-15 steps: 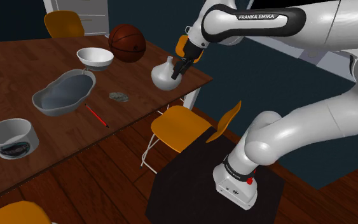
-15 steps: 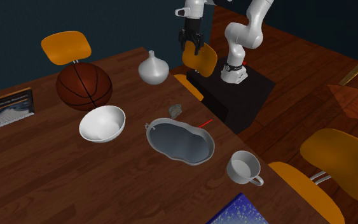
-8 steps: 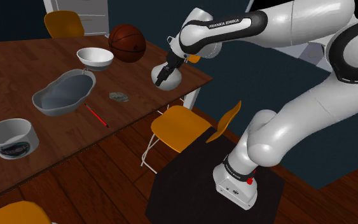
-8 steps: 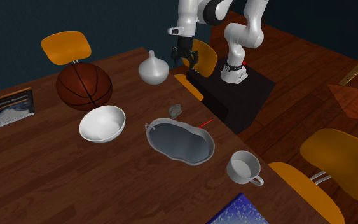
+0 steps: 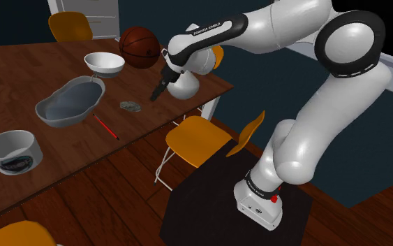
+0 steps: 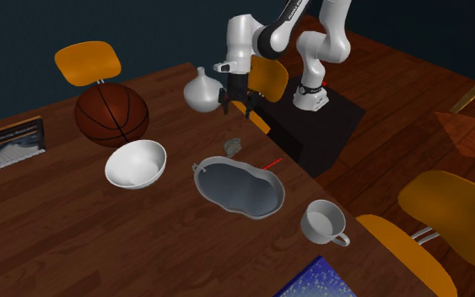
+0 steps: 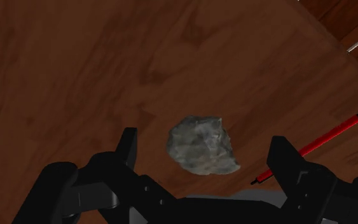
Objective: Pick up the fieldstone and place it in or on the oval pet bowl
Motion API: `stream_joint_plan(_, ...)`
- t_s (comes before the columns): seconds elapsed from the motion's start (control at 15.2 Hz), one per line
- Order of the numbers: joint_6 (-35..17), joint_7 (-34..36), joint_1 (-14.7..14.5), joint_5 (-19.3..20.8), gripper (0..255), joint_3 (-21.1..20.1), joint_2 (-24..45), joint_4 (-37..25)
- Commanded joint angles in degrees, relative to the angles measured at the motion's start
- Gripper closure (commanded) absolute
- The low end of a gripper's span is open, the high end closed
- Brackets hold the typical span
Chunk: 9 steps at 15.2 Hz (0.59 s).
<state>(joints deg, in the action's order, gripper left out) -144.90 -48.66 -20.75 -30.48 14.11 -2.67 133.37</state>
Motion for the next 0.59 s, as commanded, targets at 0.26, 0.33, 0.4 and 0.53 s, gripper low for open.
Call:
stream_joint_plan(0.26,-2.4,-14.2,-1.2,-12.7,0,-2.1,11.0,-7.7)
stream_joint_plan(0.33,-2.8,-14.6,-1.2,-13.4,0,-2.3,11.8,-8.0)
stream_joint_plan(0.4,-3.2,-15.1,-1.2,-14.0,0,-2.6,12.5,-8.3)
stream_joint_plan(0.53,-4.0,-15.9,-1.3,-15.2,0,-3.1,14.0,-8.8)
